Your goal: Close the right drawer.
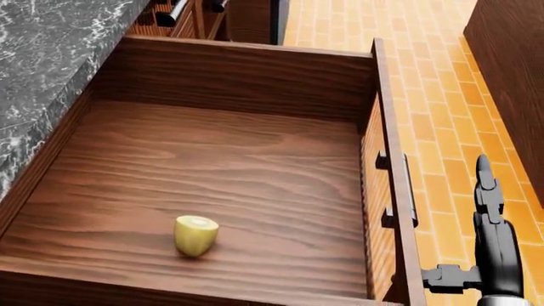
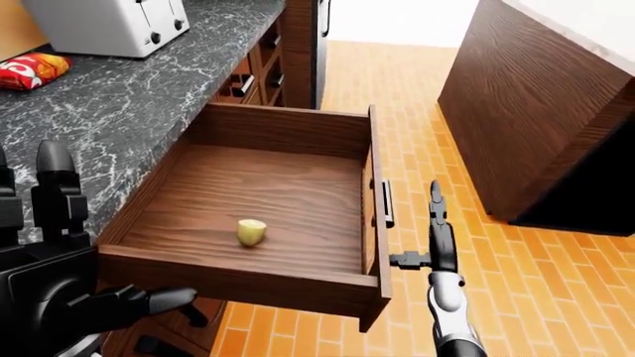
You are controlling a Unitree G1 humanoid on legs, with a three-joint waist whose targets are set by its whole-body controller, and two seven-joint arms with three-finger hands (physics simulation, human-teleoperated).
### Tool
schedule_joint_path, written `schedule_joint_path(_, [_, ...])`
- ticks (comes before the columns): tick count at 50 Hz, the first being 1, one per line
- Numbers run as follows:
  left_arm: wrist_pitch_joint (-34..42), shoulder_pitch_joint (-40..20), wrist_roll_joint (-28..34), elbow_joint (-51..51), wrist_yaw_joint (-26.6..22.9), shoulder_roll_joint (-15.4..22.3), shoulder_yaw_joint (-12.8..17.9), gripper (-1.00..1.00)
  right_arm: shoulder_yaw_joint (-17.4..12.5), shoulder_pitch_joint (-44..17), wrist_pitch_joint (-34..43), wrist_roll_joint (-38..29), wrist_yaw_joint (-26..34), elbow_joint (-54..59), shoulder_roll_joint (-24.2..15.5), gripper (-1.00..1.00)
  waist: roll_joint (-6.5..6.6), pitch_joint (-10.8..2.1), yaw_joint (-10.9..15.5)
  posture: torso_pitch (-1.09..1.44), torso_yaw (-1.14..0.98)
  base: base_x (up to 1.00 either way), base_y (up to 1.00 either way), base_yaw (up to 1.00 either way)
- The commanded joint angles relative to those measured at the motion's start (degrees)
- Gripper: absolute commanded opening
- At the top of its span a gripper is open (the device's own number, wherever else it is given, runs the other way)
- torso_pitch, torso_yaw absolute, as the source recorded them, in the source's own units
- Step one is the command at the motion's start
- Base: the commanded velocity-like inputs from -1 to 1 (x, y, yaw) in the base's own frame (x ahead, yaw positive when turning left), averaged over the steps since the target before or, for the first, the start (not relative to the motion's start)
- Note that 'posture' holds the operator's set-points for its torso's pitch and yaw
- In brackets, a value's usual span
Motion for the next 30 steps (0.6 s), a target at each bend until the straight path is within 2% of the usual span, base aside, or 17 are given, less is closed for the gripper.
schedule_joint_path(1, [-1.4, -0.3, 0.0, -2.1, 0.0, 0.0, -0.1, 1.00, -0.1, -1.9, -1.3, -0.6, -0.6, -2.0, -0.7, 1.00, -0.20, -0.90, 0.1, 0.00, 0.00, 0.00, 0.00, 0.00])
schedule_joint_path(17, [-1.3, -0.6, 0.0, -1.9, 0.1, 0.0, 0.1, 1.00, 1.8, -6.5, 2.3, -5.7, 0.4, -2.8, -0.3, 1.00, -0.40, -0.91, 0.2, 0.00, 0.00, 0.00, 0.00, 0.00])
schedule_joint_path(30, [-1.1, -0.7, -0.2, -2.0, 0.2, 0.0, 0.2, 1.00, 3.0, -9.6, 4.2, -6.2, 1.9, -3.1, 1.7, 1.00, -0.21, -1.04, -0.1, 0.00, 0.00, 0.00, 0.00, 0.00])
